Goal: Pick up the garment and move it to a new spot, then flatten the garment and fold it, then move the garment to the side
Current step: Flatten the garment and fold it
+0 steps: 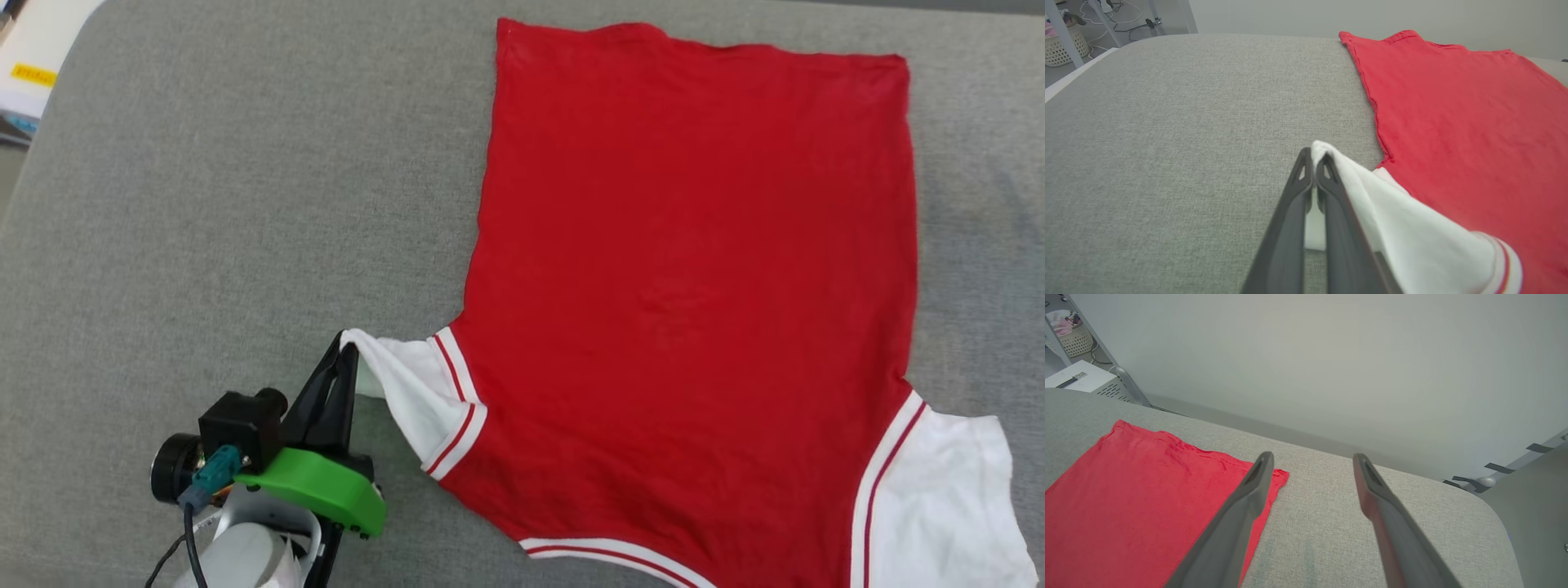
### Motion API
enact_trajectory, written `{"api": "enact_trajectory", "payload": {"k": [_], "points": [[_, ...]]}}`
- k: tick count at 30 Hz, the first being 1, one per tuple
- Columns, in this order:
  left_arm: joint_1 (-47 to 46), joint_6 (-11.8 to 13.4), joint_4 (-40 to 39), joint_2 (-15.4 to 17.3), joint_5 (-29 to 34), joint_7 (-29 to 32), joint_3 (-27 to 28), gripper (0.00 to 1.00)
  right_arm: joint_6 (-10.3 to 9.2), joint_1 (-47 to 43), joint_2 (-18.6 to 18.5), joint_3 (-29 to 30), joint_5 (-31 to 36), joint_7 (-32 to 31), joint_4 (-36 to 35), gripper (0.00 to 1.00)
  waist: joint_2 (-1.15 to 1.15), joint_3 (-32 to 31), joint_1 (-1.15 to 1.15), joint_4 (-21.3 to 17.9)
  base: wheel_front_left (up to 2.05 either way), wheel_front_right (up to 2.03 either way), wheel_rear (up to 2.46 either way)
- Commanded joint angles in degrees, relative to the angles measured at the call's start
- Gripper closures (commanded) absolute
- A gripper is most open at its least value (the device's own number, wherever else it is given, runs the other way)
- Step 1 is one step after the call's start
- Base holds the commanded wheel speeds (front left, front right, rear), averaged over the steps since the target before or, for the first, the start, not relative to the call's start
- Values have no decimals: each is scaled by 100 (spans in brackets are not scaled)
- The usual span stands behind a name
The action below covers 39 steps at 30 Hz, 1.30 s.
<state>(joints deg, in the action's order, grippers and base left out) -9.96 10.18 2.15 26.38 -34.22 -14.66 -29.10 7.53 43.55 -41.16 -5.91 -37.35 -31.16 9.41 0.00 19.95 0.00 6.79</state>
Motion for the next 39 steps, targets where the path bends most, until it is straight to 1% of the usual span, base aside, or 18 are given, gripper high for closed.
{"api": "enact_trajectory", "payload": {"k": [1,5,7,11,14,18,21,26,27,28,32,37,39], "points": [[-154,-56,-4,-78,82,-33,49,100,-4,321,3,-143,-48,-396,222,0,0,625,0,449,0,0,0],[-329,-184,-13,-291,269,-33,118,100,-4,1183,68,-476,-113,-1623,873,0,0,978,0,622,0,0,0],[-386,-224,-6,-383,366,-33,155,100,-4,1528,145,-550,-128,-2058,1128,0,0,1125,0,690,0,0,0],[-500,-330,-45,-539,560,-33,233,100,-4,2038,257,-641,30,-2572,1603,0,0,1386,0,828,0,0,0],[-559,-395,-100,-627,690,-33,296,100,-4,2241,292,-692,208,-2697,1871,0,0,1533,0,923,0,0,0],[-572,-461,-206,-750,832,-33,388,100,-4,2353,418,-682,327,-2631,2170,0,0,1702,0,1003,0,0,0],[-548,-508,-253,-828,928,-33,442,100,-4,2229,464,-762,342,-2620,2363,0,0,1765,0,1019,0,0,0],[-518,-601,-217,-931,1028,-33,518,100,-4,1868,340,-928,289,-2749,2579,0,0,1732,0,1017,0,0,0],[-507,-621,-199,-943,1046,-33,541,100,-4,1823,321,-939,260,-2731,2576,62,0,1704,0,1006,0,0,0],[-495,-632,-185,-951,1059,-33,563,100,-4,1800,312,-941,236,-2703,2566,100,0,1677,0,993,0,0,0],[-421,-683,-113,-976,1098,-34,652,100,-4,1800,269,-950,202,-2489,2491,100,0,1510,0,930,0,0,0],[-260,-723,53,-1011,1115,-34,756,100,-4,1851,279,-946,88,-1907,2393,100,0,1097,0,808,0,0,0],[-181,-735,132,-1010,1127,-34,785,100,-4,1795,237,-1045,-4,-1699,2286,100,0,912,0,759,0,0,0]]}}
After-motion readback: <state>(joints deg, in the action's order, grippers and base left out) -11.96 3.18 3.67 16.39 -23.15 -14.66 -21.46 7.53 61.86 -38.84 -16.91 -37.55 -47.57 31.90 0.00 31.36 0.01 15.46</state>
